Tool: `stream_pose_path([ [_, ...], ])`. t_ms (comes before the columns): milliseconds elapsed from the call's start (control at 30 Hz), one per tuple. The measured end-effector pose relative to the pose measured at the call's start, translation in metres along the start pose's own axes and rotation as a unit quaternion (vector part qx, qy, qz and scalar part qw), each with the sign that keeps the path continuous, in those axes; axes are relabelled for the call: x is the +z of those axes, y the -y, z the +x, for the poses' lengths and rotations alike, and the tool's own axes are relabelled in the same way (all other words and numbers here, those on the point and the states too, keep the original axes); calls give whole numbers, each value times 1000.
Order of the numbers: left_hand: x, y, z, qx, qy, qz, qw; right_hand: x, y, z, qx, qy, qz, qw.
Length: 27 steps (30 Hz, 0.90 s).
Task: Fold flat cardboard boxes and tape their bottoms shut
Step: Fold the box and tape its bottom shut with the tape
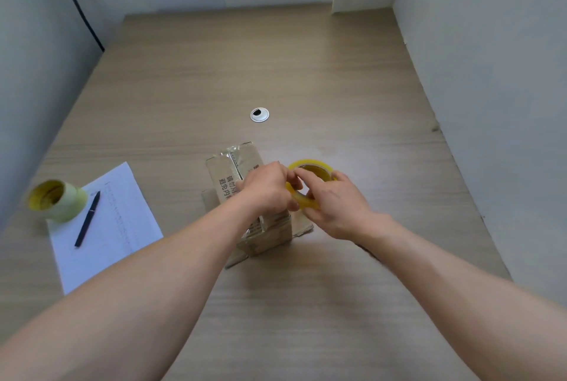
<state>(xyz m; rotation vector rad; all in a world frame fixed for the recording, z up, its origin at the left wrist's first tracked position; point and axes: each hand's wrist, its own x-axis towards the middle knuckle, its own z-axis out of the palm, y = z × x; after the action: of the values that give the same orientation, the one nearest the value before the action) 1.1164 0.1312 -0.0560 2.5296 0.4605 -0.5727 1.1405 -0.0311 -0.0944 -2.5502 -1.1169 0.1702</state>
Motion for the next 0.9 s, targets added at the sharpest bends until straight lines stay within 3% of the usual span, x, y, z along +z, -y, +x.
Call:
stream_pose_path([
  [133,1,10,-4,54,-14,-28,998,0,3,13,38,39,88,995],
  [367,27,51,-32,181,-107,5,978,3,4,27,27,117,47,992],
  [533,41,52,-32,170,-166,33,971,5,4,37,30,152,40,987],
  [767,43,50,-27,163,-171,55,970,2,6,50,24,184,39,982],
  [900,44,49,-24,163,-163,59,971,1,11,51,-11,140,-27,990],
])
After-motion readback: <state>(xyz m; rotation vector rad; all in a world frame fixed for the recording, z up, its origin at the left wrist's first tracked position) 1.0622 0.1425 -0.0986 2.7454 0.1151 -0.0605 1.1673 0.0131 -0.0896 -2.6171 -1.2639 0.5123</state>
